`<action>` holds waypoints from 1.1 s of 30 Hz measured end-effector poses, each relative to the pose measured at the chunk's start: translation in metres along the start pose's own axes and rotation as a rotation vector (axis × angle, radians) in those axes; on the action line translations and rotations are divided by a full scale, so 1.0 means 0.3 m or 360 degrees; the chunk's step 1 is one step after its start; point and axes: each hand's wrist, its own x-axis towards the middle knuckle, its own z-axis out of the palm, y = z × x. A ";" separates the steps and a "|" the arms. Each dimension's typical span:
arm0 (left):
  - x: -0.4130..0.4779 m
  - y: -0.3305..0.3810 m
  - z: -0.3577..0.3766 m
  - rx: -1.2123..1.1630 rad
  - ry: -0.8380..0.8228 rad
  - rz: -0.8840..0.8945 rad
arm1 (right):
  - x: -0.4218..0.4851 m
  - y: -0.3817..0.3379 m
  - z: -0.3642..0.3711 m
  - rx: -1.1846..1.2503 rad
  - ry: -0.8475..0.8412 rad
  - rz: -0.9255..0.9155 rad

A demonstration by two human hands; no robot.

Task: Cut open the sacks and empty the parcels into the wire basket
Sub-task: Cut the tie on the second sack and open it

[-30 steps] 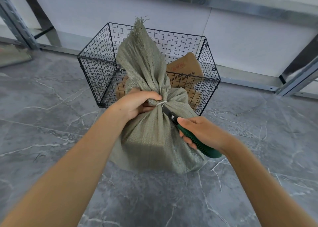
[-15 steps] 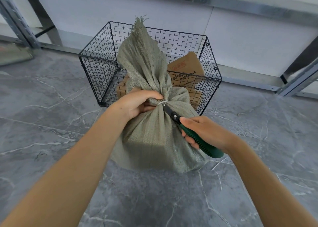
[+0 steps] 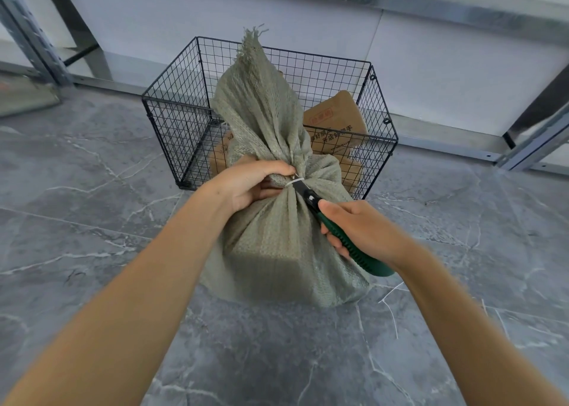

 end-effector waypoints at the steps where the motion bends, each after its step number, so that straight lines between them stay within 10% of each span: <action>1: 0.000 0.000 -0.001 -0.0034 -0.0003 -0.0007 | 0.003 0.000 0.005 0.0001 0.0025 -0.0010; 21: -0.011 0.014 -0.036 -0.0029 -0.0321 -0.0077 | -0.004 -0.019 0.045 -0.0044 -0.0102 -0.0165; 33: 0.029 -0.012 -0.020 0.0237 -0.0056 -0.0134 | -0.001 -0.030 0.048 0.0046 -0.0240 0.0064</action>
